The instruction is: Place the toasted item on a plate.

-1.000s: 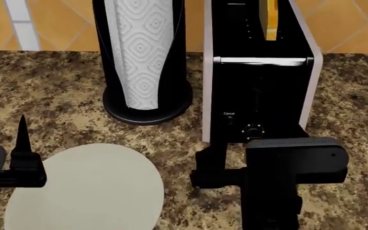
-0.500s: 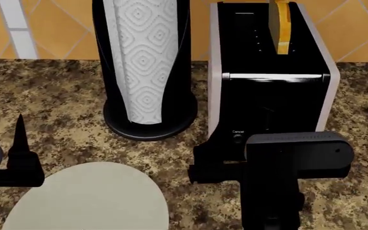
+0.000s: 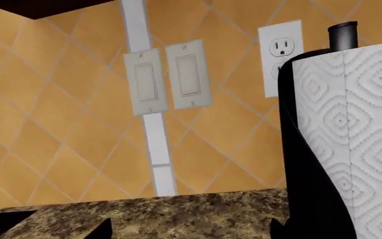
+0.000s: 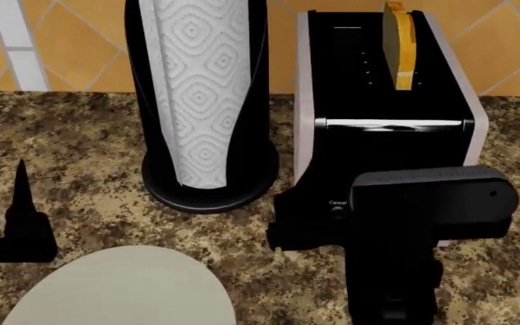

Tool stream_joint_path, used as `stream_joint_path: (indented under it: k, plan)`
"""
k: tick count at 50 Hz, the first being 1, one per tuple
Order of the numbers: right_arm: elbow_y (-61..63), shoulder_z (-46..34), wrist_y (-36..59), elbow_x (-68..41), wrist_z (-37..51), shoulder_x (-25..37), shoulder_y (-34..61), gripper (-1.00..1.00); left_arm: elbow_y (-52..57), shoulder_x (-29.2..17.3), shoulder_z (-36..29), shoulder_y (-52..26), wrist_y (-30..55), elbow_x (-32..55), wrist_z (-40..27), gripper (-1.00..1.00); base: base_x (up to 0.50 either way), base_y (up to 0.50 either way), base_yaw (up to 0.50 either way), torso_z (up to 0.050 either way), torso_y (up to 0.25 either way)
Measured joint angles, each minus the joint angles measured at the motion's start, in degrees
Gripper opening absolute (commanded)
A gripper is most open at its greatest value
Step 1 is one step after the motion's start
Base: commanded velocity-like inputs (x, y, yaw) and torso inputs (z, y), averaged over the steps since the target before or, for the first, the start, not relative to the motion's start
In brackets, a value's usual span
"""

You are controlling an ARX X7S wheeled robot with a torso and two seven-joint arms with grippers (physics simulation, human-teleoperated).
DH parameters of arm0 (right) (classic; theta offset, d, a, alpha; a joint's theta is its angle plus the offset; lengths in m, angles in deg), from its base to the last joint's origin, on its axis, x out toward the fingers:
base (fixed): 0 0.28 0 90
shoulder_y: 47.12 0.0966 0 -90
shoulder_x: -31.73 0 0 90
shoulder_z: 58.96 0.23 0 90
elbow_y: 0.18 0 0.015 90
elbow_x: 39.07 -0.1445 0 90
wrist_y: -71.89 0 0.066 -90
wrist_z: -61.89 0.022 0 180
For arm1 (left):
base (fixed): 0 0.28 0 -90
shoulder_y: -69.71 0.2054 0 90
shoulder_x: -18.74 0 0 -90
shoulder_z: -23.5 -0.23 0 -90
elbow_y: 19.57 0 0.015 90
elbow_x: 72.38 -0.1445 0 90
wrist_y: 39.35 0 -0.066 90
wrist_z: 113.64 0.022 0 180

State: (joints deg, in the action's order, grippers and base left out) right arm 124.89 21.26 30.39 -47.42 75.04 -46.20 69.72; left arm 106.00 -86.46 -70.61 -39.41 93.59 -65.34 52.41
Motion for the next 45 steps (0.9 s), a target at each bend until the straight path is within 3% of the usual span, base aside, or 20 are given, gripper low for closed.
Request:
stream_joint_path:
  k: [8, 25, 45]
  plan:
    - [0.52, 1.22, 9.23, -2.51, -1.45, 0.35, 7.39, 1.0, 0.51, -0.4, 0.19, -2.84, 3.37, 0.68, 0.13, 1.0, 0.0, 0.0, 0.0, 0.0, 0.0]
    - [-9.99, 3.01, 20.8, -6.06, -4.65, -0.12, 23.54, 1.0, -8.02, -0.58, 2.65, -21.69, 17.5, 6.43, 4.83, 1.0, 0.0, 0.0, 0.0, 0.0, 0.0]
    - [-30.13, 3.31, 22.91, -7.18, -8.3, 0.62, 37.22, 1.0, -8.47, -0.89, 4.86, -25.88, 21.82, 8.57, 5.38, 1.0, 0.0, 0.0, 0.0, 0.0, 0.0]
